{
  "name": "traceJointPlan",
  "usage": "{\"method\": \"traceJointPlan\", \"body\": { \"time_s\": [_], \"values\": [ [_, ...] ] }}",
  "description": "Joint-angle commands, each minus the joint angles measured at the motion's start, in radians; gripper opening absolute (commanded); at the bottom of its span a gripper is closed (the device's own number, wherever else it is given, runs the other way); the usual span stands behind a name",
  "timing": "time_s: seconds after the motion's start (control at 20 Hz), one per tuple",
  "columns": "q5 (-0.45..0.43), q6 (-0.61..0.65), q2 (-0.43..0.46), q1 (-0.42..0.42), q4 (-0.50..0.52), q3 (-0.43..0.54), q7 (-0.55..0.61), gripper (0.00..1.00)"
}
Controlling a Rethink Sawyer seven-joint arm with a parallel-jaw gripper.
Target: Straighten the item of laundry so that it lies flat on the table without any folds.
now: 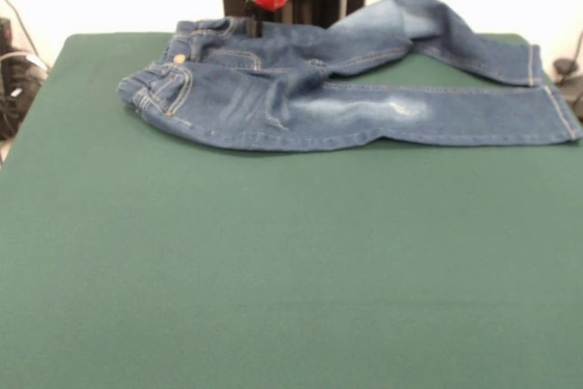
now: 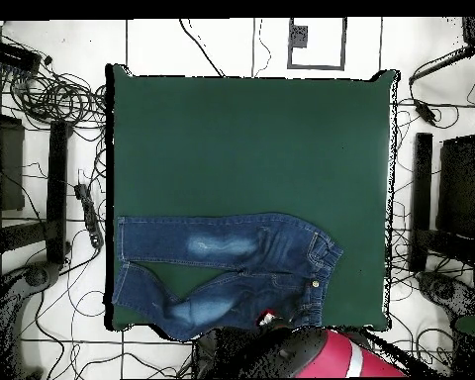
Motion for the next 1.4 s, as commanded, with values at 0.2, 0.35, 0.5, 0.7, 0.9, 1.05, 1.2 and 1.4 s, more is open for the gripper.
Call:
{"method": "traceJointPlan", "body": {
  "time_s": [0.2,0.35,0.5,0.7,0.9,1.05,1.2,1.4],
  "values": [
    [-0.018,0.052,0.047,-0.08,-0.263,0.202,-0.038,0.0],
    [-0.098,0.112,0.031,-0.149,-0.301,0.271,-0.103,0.0],
    [-0.172,0.163,-0.008,-0.187,-0.317,0.317,-0.15,0.0],
    [-0.187,0.289,-0.051,-0.241,-0.319,0.385,-0.198,0.0],
    [-0.162,0.376,-0.065,-0.268,-0.324,0.426,-0.195,0.0],
    [-0.153,0.436,-0.026,-0.333,-0.323,0.502,-0.22,0.0],
    [-0.224,0.407,0.009,-0.393,-0.332,0.563,-0.248,0.0],
    [-0.226,0.546,-0.044,-0.488,-0.298,0.654,-0.406,0.0]
  ]
}}
